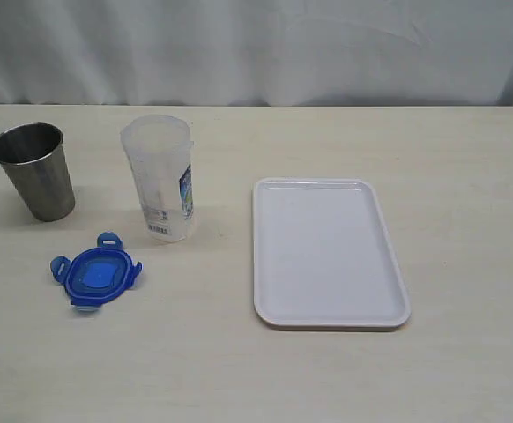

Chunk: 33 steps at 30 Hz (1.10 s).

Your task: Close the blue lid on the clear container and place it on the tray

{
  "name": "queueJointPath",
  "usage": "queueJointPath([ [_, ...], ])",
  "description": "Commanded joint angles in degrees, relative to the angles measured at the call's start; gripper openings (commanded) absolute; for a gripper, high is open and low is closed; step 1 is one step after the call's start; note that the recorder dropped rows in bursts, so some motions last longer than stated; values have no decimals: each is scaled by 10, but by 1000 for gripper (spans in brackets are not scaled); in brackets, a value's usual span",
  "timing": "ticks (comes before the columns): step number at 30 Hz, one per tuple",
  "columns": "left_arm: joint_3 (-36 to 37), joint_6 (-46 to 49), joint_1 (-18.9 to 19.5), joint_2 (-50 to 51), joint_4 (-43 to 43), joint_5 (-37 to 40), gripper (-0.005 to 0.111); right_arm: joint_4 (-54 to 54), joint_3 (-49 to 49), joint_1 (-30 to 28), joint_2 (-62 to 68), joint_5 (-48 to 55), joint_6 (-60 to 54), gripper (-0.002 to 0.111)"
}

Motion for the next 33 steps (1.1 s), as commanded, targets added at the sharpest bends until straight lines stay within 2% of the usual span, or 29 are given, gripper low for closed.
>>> queueJointPath([
  [1,1,0,2,-2,17,-110,0,-4,2,-4,-2,-2,2,4],
  [4,1,-5,2,-2,-17,-176,0,-4,2,-4,-2,-2,2,4],
  [11,1,-8,2,-2,-22,-267,0,-4,2,-4,-2,-2,2,4],
  [16,1,-105,2,-2,-25,-350,0,-4,2,-4,-2,-2,2,4],
  [19,1,-109,2,-2,-25,-398,4,-4,2,-4,-2,-2,2,4],
  [20,1,-109,2,-2,-24,-412,8,-4,2,-4,-2,-2,2,4],
  [23,1,-109,2,8,-24,-437,32,-4,2,-4,-2,-2,2,4],
  [26,1,-109,2,40,-25,-459,76,-4,2,-4,-2,-2,2,4],
  [28,1,-106,2,71,-25,-479,96,-4,2,-4,-2,-2,2,4],
  [30,1,-106,2,116,-25,-500,102,-4,2,-4,-2,-2,2,4],
  [33,1,-106,2,196,-25,-543,102,-4,2,-4,-2,-2,2,4],
])
